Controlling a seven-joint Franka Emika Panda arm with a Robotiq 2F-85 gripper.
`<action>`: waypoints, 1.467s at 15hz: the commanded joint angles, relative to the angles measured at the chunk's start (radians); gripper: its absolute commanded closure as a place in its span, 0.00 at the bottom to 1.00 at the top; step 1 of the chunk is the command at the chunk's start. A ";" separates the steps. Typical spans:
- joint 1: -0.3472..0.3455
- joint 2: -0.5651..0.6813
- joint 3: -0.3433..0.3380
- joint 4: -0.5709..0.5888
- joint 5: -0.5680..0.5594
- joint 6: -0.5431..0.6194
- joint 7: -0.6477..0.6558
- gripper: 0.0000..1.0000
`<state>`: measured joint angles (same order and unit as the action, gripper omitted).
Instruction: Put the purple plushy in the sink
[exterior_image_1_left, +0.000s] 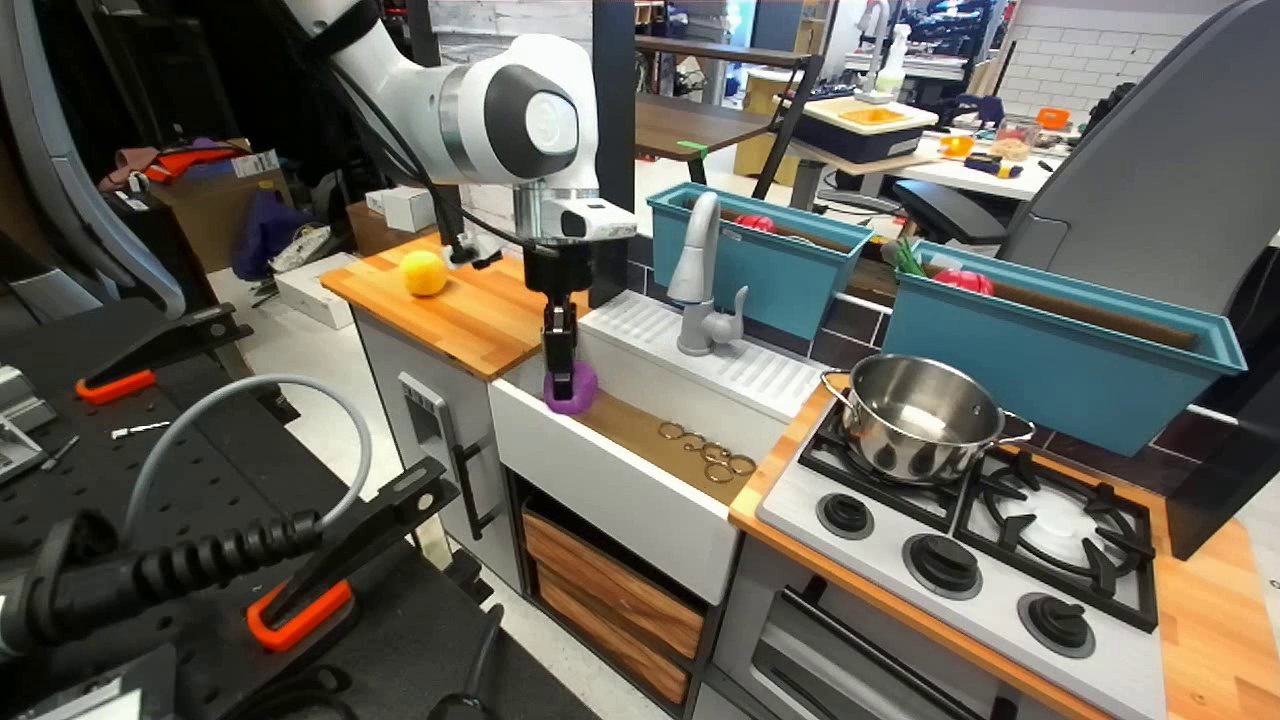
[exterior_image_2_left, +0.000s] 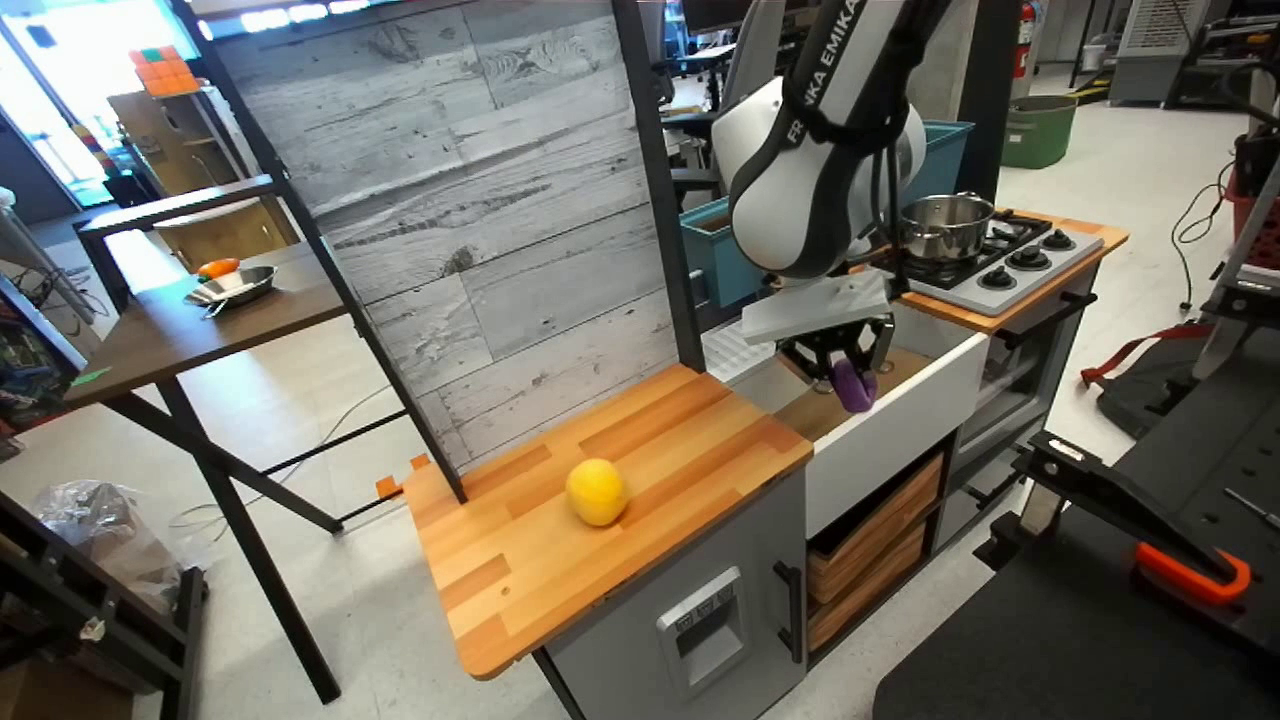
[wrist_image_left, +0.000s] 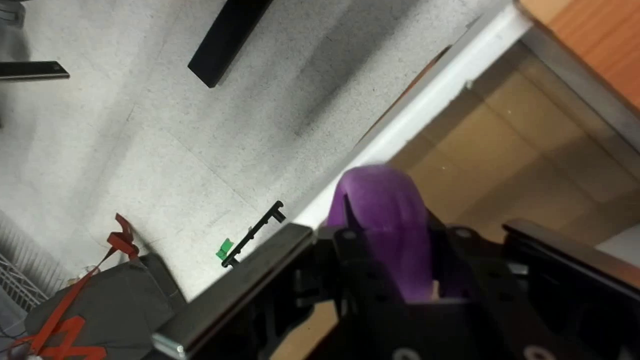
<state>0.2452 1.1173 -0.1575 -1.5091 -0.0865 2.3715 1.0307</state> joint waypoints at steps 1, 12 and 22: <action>-0.003 0.140 -0.011 0.179 0.007 -0.002 0.015 0.94; 0.021 0.365 -0.014 0.517 -0.009 -0.066 -0.009 0.42; -0.027 0.042 0.092 0.287 0.025 -0.191 -0.290 0.00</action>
<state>0.2332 1.3290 -0.1274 -1.0919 -0.0872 2.2411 0.8369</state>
